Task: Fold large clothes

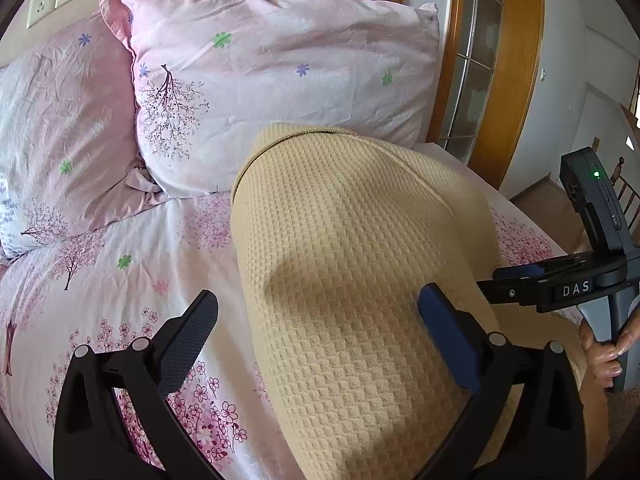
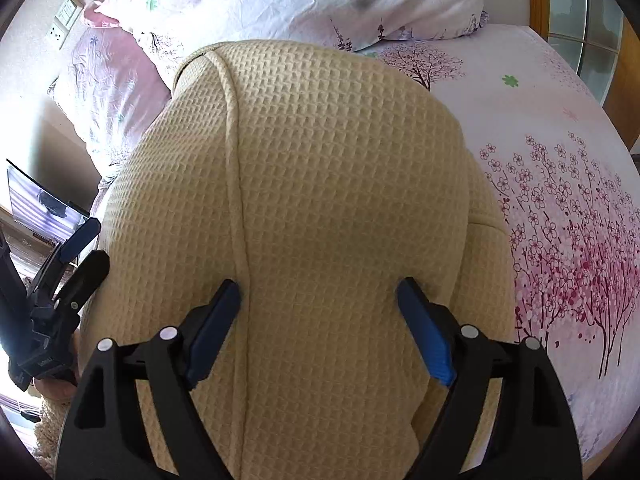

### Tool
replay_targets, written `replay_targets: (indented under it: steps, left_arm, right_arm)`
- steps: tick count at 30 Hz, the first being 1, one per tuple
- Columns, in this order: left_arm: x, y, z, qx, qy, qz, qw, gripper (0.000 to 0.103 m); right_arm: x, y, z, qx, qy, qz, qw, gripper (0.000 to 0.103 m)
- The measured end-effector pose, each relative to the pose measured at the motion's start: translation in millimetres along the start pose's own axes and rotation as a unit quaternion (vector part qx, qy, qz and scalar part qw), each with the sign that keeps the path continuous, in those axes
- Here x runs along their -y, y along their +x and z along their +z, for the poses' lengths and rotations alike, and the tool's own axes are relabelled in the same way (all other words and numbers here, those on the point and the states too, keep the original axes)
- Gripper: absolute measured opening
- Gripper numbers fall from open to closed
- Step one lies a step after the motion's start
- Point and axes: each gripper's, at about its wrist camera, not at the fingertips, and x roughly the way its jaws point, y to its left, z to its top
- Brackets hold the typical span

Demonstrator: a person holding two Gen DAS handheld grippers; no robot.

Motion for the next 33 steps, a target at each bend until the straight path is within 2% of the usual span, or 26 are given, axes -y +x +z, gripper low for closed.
replay_targets:
  steps: [5,11,12,15,18,19,21,22,24,25,27,31,33]
  left_arm:
    - [3.3,0.0,-0.9,0.005,0.008,0.012,0.9999,0.102]
    - [1.6,2.3,-2.0,0.002,-0.001,0.009,1.0000,0.102]
    - [-1.5,-0.8,-2.0,0.001,-0.011,0.002,0.9999,0.102]
    - [-12.2,-18.8,-10.0,0.005,-0.044,-0.045,0.9980,0.102]
    - [-8.1,-34.5,-21.9,0.009,-0.035,-0.066,0.9972,0.102]
    - [-3.2,-35.2,-25.5,0.006,-0.025,-0.065,0.9976,0.102]
    - [8.6,-30.1,-31.6,0.002,-0.006,-0.059,0.9982,0.102]
    - [12.7,-27.5,-32.9,0.004,-0.002,-0.061,0.9981,0.102]
    - [15.7,-20.5,-33.4,-0.010,-0.005,-0.072,0.9973,0.102]
    - [14.2,-19.7,-33.8,-0.013,-0.015,-0.079,0.9966,0.102]
    - [4.5,-24.0,-33.1,-0.019,-0.043,-0.105,0.9934,0.102]
    - [-32.5,-43.3,-27.1,-0.001,-0.114,-0.144,0.9830,0.102]
    - [-56.1,-45.6,-22.3,0.003,-0.154,-0.154,0.9761,0.102]
  right_arm:
    - [-0.2,3.1,2.3,-0.004,0.002,-0.002,1.000,0.084]
    - [-1.7,2.6,3.8,0.000,0.003,-0.006,1.000,0.087]
    - [-2.8,-2.2,2.8,0.008,0.001,-0.005,1.000,0.087]
    - [-8.9,-39.9,-18.5,0.072,-0.027,0.008,0.997,0.087]
    - [-6.6,-63.9,-46.5,0.105,-0.043,0.044,0.993,0.087]
    - [-5.8,-64.1,-54.9,0.102,-0.049,0.046,0.993,0.087]
    - [-6.0,-47.1,-64.0,0.070,-0.062,0.014,0.996,0.092]
    - [-3.6,-29.8,-66.4,0.042,-0.061,-0.008,0.997,0.101]
    - [15.3,-13.8,-64.3,0.017,0.001,0.045,0.999,0.101]
    - [22.3,-14.2,-61.3,0.012,0.024,0.062,0.998,0.101]
    - [27.9,-26.3,-56.1,0.021,0.037,0.064,0.997,0.101]
    - [33.2,-72.9,-51.2,0.089,0.035,0.073,0.993,0.101]
    - [40.5,-90.2,-45.5,0.108,0.047,0.043,0.992,0.101]
